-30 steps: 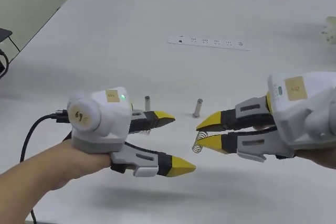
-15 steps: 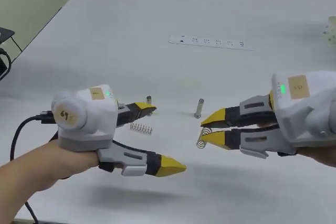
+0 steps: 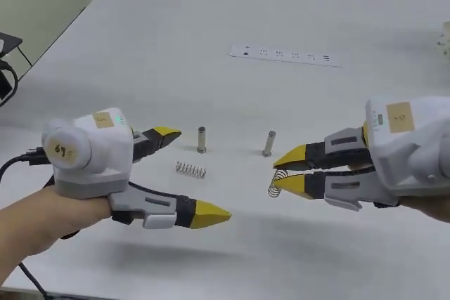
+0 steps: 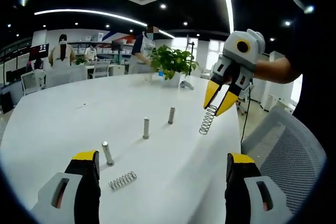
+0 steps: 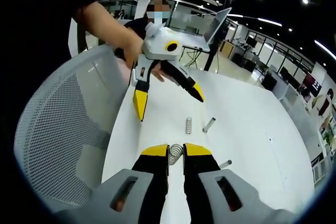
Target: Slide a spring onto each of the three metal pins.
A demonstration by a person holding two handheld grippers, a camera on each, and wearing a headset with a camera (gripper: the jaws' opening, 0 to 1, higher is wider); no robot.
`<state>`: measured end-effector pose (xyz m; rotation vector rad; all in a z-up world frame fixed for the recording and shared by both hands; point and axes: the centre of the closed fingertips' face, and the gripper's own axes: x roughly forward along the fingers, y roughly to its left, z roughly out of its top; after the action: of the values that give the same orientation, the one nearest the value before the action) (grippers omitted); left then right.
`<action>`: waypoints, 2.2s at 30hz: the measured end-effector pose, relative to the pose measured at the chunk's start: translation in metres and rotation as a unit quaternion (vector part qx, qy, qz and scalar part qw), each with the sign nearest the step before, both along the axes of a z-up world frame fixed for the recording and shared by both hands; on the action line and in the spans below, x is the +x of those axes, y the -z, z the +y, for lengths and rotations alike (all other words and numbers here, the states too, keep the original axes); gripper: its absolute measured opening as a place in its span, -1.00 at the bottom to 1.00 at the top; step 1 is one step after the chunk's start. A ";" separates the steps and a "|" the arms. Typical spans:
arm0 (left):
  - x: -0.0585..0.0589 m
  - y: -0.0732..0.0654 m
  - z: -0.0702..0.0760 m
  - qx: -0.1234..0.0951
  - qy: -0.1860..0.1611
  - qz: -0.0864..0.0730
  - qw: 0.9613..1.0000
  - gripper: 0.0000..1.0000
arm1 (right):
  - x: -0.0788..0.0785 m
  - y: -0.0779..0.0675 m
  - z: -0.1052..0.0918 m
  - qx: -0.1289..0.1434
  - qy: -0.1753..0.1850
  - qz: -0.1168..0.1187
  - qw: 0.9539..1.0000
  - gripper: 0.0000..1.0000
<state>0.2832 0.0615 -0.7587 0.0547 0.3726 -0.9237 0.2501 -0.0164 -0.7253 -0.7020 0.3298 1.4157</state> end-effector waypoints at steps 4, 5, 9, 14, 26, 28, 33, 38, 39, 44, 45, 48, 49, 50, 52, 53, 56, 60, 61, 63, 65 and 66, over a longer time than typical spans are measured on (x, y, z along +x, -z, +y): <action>0.001 0.000 0.007 0.000 -0.010 0.001 1.000 0.96 | 0.002 0.002 0.001 -0.003 -0.001 0.002 1.000 -0.86; 0.001 0.000 0.008 0.000 -0.011 0.002 1.000 0.96 | 0.003 0.003 0.001 -0.004 -0.001 0.003 1.000 -0.86; 0.000 0.000 0.010 0.000 -0.015 0.004 1.000 0.96 | 0.008 0.006 0.000 -0.007 0.001 0.005 1.000 -0.86; 0.000 0.002 0.013 0.001 -0.020 0.004 1.000 0.96 | 0.016 0.009 -0.002 -0.013 0.005 0.004 1.000 -0.86; 0.000 0.002 0.017 -0.001 -0.026 0.006 1.000 0.96 | 0.055 0.001 -0.006 -0.011 0.035 -0.008 0.999 -0.86; 0.000 0.003 0.019 -0.001 -0.027 0.007 1.000 0.96 | 0.062 -0.003 -0.005 -0.007 0.040 -0.010 0.999 -0.86; 0.000 0.002 0.021 -0.002 -0.031 0.006 1.000 0.96 | 0.077 -0.008 -0.005 -0.008 0.047 -0.021 0.999 -0.86; 0.000 0.004 0.024 -0.004 -0.034 0.010 0.999 0.96 | 0.092 -0.010 -0.006 -0.010 0.056 -0.027 0.998 -0.86; 0.000 0.004 0.024 -0.005 -0.034 0.011 0.999 0.96 | 0.094 -0.010 -0.006 -0.010 0.057 -0.027 0.998 -0.86; 0.000 0.006 0.025 -0.004 -0.035 0.012 0.999 0.96 | 0.107 -0.008 -0.003 -0.005 0.070 -0.022 0.997 -0.86; 0.000 0.006 0.025 -0.003 -0.036 0.012 0.999 0.96 | 0.109 -0.007 -0.003 -0.005 0.072 -0.021 0.997 -0.86; 0.000 0.006 0.026 -0.004 -0.036 0.013 0.999 0.96 | 0.115 -0.001 -0.002 -0.008 0.079 -0.017 0.997 -0.86; 0.000 0.006 0.027 -0.003 -0.037 0.012 0.999 0.96 | 0.118 0.001 -0.003 -0.009 0.082 -0.016 0.996 -0.86; 0.001 0.006 0.028 -0.004 -0.038 0.012 0.999 0.96 | 0.119 0.002 -0.003 -0.009 0.083 -0.015 0.996 -0.86; 0.001 0.006 0.029 -0.004 -0.041 0.012 0.999 0.96 | 0.124 0.005 -0.003 -0.010 0.089 -0.012 0.996 -0.86; 0.001 0.007 0.030 -0.004 -0.041 0.013 0.999 0.96 | 0.126 0.007 -0.003 -0.010 0.092 -0.011 0.996 -0.86; 0.001 0.007 0.031 -0.004 -0.043 0.014 0.999 0.96 | 0.132 0.012 -0.004 -0.010 0.101 -0.004 0.995 -0.86; 0.000 0.006 0.031 -0.006 -0.044 0.014 0.999 0.96 | 0.134 0.015 -0.002 -0.004 0.109 0.006 0.994 -0.86; 0.000 0.005 0.031 -0.005 -0.044 0.013 0.999 0.96 | 0.134 0.017 -0.002 -0.005 0.109 0.007 0.994 -0.86; 0.000 0.005 0.031 -0.004 -0.043 0.013 0.999 0.96 | 0.134 0.021 -0.002 -0.011 0.108 0.007 0.994 -0.86; 0.001 0.006 0.032 -0.003 -0.045 0.014 0.999 0.96 | 0.134 0.022 -0.003 -0.011 0.108 0.009 0.994 -0.86; 0.001 0.005 0.033 -0.003 -0.045 0.013 0.999 0.96 | 0.134 0.023 -0.003 -0.011 0.109 0.011 0.994 -0.86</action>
<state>0.2841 0.0942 -0.7642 0.0192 0.3939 -0.8365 0.3845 -0.0191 -0.7478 -0.6481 0.4258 1.2148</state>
